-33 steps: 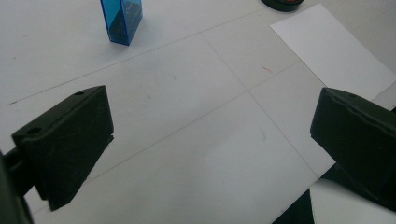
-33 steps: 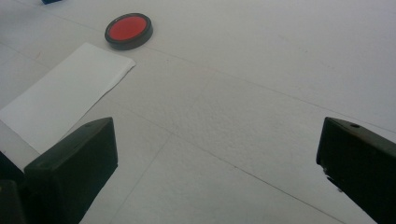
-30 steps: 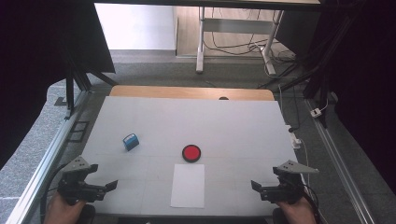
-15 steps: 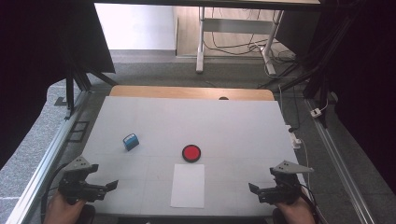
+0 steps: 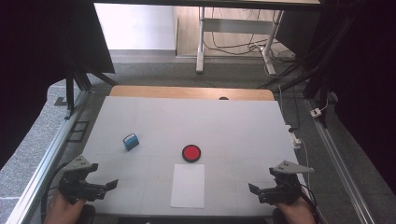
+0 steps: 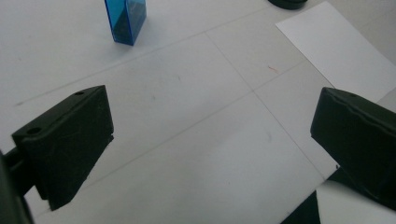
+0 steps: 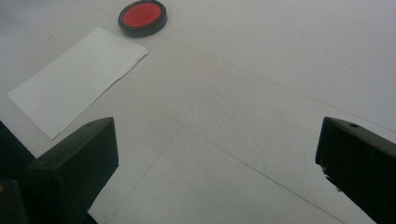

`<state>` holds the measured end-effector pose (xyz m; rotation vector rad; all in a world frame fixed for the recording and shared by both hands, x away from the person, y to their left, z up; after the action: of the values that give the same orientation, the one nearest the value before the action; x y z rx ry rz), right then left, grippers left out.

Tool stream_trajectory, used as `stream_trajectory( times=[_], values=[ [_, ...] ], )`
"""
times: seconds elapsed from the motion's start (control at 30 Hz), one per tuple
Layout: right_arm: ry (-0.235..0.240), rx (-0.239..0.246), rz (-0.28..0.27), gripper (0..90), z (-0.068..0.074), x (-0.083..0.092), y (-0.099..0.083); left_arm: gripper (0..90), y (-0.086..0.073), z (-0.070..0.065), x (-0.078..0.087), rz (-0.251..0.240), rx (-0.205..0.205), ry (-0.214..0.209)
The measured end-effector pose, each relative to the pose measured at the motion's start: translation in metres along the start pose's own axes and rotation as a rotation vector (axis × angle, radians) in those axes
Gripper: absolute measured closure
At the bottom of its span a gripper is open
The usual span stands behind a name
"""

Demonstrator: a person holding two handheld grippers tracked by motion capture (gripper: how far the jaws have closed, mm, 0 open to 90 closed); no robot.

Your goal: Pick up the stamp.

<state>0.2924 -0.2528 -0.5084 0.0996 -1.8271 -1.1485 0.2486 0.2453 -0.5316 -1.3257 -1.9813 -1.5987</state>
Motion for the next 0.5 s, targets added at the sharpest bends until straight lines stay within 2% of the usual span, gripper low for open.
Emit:
stream_trajectory(
  times=[0.27,0.5],
  values=[
    [0.003,0.017,0.005,0.0,0.001,-0.001,0.0,0.0,0.009,0.001,-0.004,-0.013,-0.038,-0.007],
    [0.007,0.029,0.013,0.0,0.003,-0.002,0.0,0.0,0.014,0.003,-0.01,-0.011,-0.047,-0.044]
  ],
)
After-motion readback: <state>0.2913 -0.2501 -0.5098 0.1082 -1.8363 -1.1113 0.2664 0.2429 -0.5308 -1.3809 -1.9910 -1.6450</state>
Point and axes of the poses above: each handheld gripper's, and its own axes: x roughly backward along the jaws, y roughly out of its top, z roughly to its left, the point moved 8 cm from there along -x, roughly forward along the jaws, and after that the axes turned 15 degrees about x, right-handed, at the moved point
